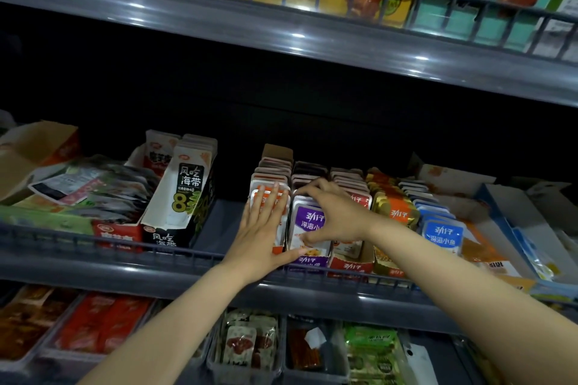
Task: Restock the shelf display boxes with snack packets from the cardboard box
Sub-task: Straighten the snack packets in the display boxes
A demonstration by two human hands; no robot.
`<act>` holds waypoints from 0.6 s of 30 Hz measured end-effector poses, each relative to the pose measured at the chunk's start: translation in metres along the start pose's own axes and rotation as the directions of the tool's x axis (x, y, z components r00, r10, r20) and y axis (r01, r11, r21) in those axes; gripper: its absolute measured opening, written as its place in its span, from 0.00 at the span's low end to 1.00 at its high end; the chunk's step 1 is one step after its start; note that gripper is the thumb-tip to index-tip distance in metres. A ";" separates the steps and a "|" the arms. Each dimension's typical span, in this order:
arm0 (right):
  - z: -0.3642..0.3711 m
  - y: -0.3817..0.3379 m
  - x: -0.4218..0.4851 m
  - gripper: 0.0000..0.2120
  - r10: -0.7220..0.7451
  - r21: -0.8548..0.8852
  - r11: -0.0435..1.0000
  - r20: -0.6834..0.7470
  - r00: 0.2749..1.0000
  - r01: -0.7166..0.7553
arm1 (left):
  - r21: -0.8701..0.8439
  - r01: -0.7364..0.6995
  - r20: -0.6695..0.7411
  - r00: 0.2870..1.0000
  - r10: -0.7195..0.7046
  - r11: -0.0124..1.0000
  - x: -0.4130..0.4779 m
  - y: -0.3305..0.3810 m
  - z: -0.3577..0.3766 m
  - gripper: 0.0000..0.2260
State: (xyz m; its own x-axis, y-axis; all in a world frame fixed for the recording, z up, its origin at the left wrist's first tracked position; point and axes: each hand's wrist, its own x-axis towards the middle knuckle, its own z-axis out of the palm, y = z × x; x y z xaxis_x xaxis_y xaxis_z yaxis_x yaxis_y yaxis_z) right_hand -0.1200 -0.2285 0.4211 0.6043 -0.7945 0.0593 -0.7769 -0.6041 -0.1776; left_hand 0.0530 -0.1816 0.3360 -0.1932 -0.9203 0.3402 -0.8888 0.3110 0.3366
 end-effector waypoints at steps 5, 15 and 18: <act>0.003 -0.002 -0.007 0.37 -0.051 -0.036 0.998 -0.135 0.990 0.047 | -0.009 0.002 -0.005 1.000 -0.002 1.000 -0.001 0.000 -0.001 0.47; 0.028 0.007 -0.030 0.49 0.259 0.695 0.713 -0.135 0.956 -0.095 | 0.028 0.010 -0.045 0.999 -0.009 1.000 0.000 0.004 0.000 0.48; 0.035 0.004 -0.026 0.42 0.254 0.761 0.639 -0.076 0.964 -0.109 | 0.005 -0.002 -0.028 1.000 0.002 1.000 0.002 0.006 0.000 0.48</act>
State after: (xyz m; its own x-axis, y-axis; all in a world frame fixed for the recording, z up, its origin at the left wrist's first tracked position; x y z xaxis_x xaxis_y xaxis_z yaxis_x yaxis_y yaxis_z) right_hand -0.1328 -0.2078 0.3849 0.3720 -0.9242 0.0863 -0.4274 -0.2531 -0.8679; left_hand 0.0472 -0.1817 0.3390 -0.1832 -0.9125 0.3657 -0.8905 0.3116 0.3314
